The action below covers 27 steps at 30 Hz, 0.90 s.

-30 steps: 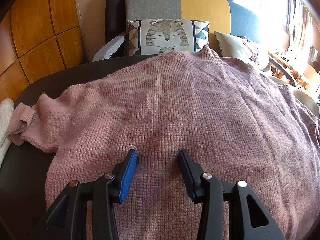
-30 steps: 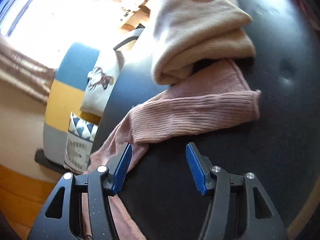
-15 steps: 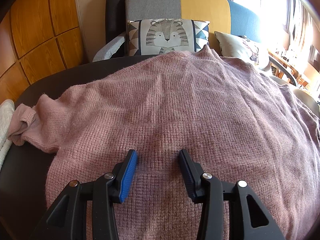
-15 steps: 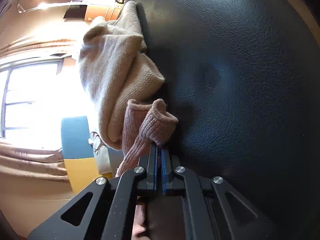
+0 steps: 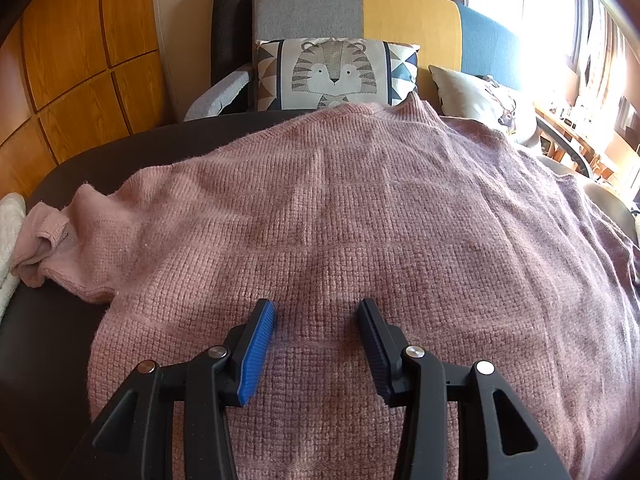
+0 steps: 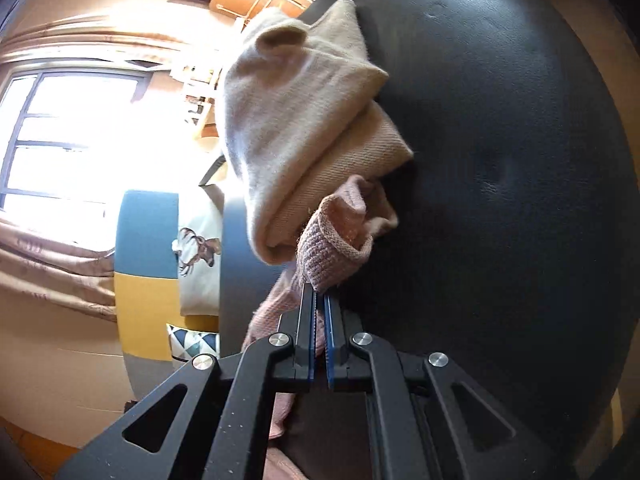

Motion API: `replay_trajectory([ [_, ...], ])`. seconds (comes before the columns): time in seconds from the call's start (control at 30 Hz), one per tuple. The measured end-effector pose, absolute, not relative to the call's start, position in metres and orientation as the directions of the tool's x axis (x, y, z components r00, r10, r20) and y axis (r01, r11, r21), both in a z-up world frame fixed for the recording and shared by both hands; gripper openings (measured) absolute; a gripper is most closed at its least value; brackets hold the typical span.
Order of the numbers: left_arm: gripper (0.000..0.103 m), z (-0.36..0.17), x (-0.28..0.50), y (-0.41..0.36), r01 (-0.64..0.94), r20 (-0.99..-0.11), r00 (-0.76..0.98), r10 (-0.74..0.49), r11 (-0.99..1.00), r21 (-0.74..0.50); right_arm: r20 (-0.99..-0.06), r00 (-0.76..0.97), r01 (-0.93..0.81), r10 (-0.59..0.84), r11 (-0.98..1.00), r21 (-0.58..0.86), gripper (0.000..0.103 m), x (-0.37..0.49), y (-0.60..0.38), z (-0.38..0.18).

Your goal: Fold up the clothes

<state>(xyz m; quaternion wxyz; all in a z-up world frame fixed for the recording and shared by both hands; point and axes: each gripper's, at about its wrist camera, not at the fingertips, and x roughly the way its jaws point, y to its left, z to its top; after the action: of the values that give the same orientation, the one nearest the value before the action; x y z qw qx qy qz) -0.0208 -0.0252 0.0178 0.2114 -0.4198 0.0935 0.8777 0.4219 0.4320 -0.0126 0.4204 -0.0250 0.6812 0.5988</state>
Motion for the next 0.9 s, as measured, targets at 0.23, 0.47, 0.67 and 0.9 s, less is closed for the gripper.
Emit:
replay_trajectory([
  [0.23,0.045,0.017,-0.021,-0.025,-0.450,-0.776,-0.556,0.296,-0.893,-0.018,-0.649,-0.611,-0.563,0.453,0.327,0.759,0.039,0.428,0.435,-0.023],
  [0.47,0.045,0.018,-0.020,-0.024,-0.448,-0.776,-0.560,0.290,-0.894,-0.012,-0.664,-0.574,-0.527,0.479,0.406,0.747,0.052,0.419,0.468,-0.013],
  [0.67,0.045,0.018,-0.019,-0.024,-0.447,-0.776,-0.560,0.290,-0.894,-0.012,-0.643,-0.596,-0.583,0.480,0.293,0.758,0.010,0.393,0.475,0.019],
  [0.9,0.046,0.018,-0.019,-0.023,-0.446,-0.775,-0.563,0.287,-0.895,-0.007,-0.557,-0.669,-0.609,0.492,0.068,0.791,0.010,0.343,0.478,0.091],
])
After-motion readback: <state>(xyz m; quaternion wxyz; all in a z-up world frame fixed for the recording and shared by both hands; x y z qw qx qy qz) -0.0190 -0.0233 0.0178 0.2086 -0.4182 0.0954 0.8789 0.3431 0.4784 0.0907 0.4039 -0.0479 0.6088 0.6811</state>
